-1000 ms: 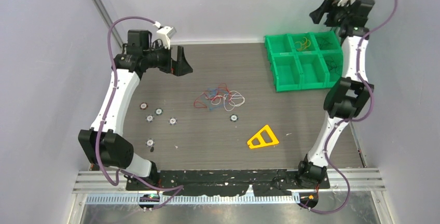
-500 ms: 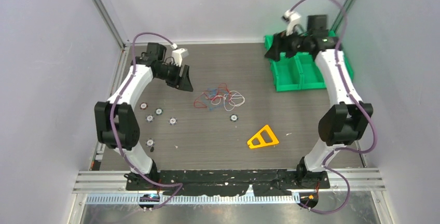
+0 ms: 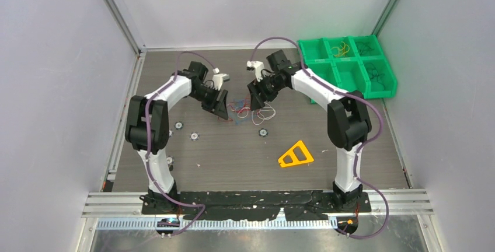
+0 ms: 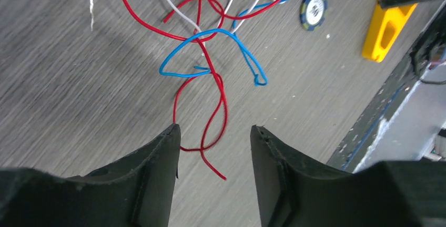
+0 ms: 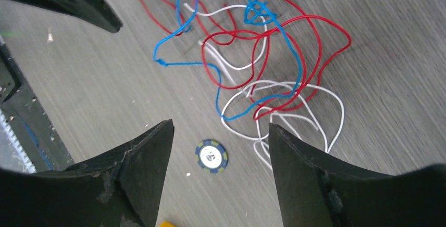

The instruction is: Untangle the cables

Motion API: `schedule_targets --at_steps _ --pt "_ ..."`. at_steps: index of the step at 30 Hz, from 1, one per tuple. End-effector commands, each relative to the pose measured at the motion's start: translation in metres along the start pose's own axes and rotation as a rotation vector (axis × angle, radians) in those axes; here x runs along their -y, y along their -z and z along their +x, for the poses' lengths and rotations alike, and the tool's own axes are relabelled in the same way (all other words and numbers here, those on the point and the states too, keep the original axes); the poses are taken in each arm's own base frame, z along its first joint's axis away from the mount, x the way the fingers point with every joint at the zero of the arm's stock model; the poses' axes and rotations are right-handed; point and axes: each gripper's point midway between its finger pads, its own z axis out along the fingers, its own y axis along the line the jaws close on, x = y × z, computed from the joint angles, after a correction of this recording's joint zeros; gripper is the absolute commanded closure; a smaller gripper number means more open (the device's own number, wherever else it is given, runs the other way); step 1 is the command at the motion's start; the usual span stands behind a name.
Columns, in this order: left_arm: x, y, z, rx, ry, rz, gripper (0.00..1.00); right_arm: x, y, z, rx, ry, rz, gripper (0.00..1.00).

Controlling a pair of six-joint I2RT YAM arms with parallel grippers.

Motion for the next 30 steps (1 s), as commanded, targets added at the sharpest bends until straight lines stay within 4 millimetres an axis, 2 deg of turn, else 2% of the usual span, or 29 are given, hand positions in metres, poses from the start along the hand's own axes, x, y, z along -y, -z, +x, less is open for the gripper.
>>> schedule_targets --at_steps 1,4,7,11,16,19,22,27,30 --pt "-0.008 -0.006 0.001 0.001 -0.012 -0.027 0.55 0.015 -0.015 -0.036 0.079 0.035 0.07 0.29" --pt "-0.005 0.0 0.0 0.011 -0.04 -0.038 0.75 0.016 -0.043 -0.031 0.055 0.04 0.073 0.31" --pt "0.01 0.02 -0.004 0.044 -0.085 -0.038 1.0 0.025 -0.057 -0.025 0.031 0.052 0.121 0.36" --pt "0.042 0.068 -0.013 0.172 -0.161 -0.047 1.0 0.04 -0.065 -0.008 -0.012 0.058 0.184 0.47" --pt "0.097 0.153 -0.042 0.425 -0.221 -0.018 1.0 0.049 -0.069 0.012 -0.061 0.06 0.225 0.55" --pt "0.132 0.197 -0.059 0.566 -0.278 -0.013 1.0 0.05 -0.068 0.016 -0.072 0.068 0.231 0.6" --pt "0.165 0.236 -0.073 0.697 -0.358 -0.026 1.0 0.049 -0.068 0.024 -0.093 0.077 0.228 0.67" --pt "0.198 0.289 -0.097 0.861 -0.381 -0.047 1.0 0.049 -0.068 0.033 -0.114 0.091 0.23 0.93" --pt "0.216 0.321 -0.112 0.956 -0.396 -0.05 1.0 0.048 -0.067 0.037 -0.122 0.1 0.226 0.95"
